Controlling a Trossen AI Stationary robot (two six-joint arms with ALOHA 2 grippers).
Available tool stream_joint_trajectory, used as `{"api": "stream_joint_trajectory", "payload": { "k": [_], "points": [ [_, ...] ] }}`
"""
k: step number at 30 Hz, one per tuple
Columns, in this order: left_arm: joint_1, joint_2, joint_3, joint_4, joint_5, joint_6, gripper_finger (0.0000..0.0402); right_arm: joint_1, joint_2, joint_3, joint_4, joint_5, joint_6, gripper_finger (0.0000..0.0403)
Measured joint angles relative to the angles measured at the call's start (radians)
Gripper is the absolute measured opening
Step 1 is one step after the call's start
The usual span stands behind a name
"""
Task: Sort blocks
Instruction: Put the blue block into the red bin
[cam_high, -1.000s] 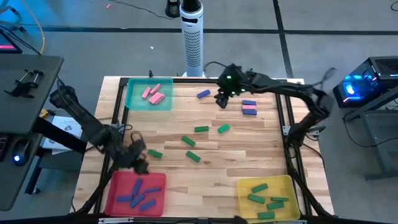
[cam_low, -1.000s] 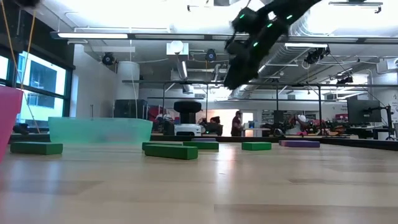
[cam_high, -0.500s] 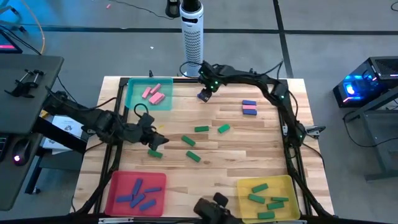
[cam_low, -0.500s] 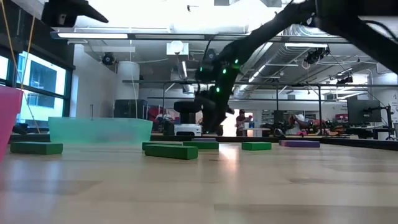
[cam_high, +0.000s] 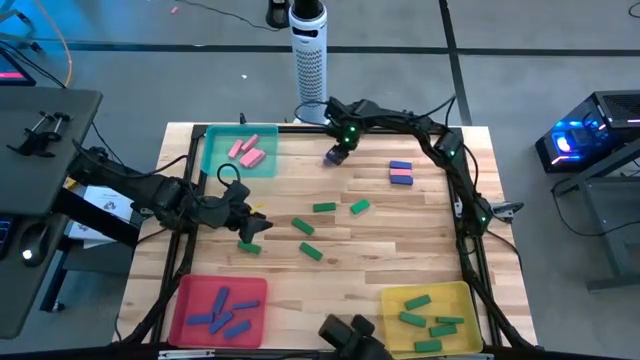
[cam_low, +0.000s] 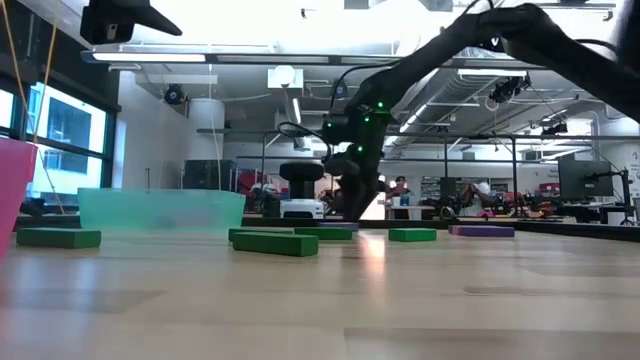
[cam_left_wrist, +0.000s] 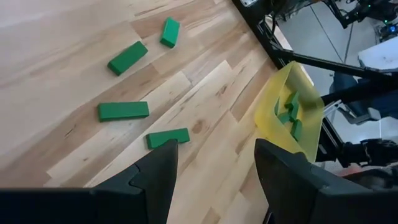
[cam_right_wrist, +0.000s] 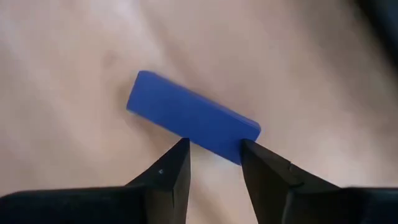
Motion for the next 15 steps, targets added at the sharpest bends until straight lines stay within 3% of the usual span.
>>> {"api": "stream_joint_trajectory", "payload": {
  "k": [5,8,12,15],
  "points": [
    [0.0,0.0,0.0,0.001,0.002,0.037,0.0199,0.013,-0.056,-0.002,-0.072,-0.063,-0.01,0.0119],
    [0.0,0.0,0.0,0.001,0.003,0.067,0.0199,0.039,-0.074,0.0,-0.064,-0.058,-0.131,0.0119],
    [0.0,0.0,0.0,0.001,0.003,0.122,0.0199,0.08,-0.058,-0.002,-0.06,0.012,-0.373,0.0131],
    [0.0,0.0,0.0,0.001,0.003,0.147,0.0199,0.106,-0.034,-0.002,-0.029,0.108,-0.449,0.0166]
  ]
}}
